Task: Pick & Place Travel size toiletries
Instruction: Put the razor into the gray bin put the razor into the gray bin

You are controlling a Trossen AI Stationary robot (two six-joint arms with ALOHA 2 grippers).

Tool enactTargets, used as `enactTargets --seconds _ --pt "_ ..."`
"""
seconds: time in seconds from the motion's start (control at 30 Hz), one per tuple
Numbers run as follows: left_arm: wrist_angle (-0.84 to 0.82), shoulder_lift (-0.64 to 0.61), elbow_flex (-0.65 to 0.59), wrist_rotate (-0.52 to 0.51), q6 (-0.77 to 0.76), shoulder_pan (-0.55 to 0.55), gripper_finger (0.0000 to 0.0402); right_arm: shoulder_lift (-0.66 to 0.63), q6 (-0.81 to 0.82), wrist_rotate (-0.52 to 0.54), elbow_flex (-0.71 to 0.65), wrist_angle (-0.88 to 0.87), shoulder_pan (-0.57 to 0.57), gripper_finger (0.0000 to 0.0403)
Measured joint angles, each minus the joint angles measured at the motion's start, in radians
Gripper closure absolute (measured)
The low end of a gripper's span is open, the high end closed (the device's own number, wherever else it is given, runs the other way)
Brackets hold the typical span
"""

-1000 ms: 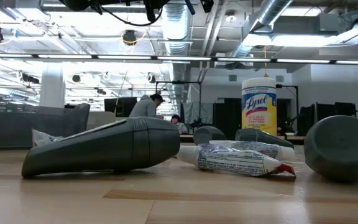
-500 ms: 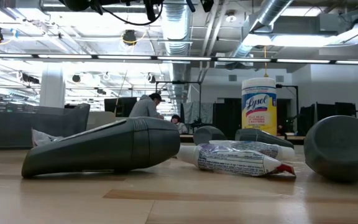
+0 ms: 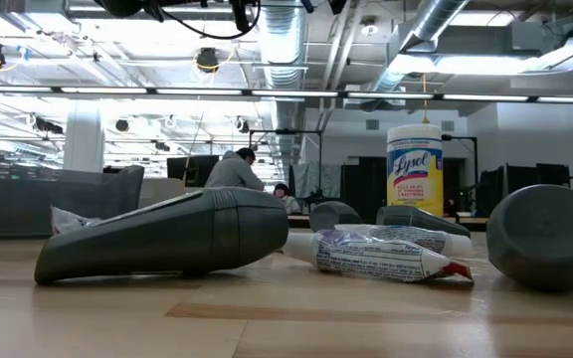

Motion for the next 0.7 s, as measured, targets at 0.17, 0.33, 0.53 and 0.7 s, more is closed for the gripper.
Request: enactTargets --seconds 0.17,0.33,0.53,0.7 --pt "-0.046 -0.020 0.000 -0.006 0.048 0.004 0.0376 -0.072 0.001 0.000 0.000 -0.024 -0.025 0.0184" --pt "-0.324 -0.105 0.000 -0.158 0.124 0.027 0.0376 -0.182 0.003 0.002 0.001 -0.076 -0.063 0.0165" --pt "-0.772 -0.199 0.000 -0.595 0.134 0.076 0.0376 -0.280 0.003 0.060 0.001 -0.187 -0.098 0.0186" --pt "-1.008 -0.184 0.000 -0.672 -0.032 0.168 0.0376 -0.310 0.003 0.060 0.001 -0.250 -0.118 0.0208"
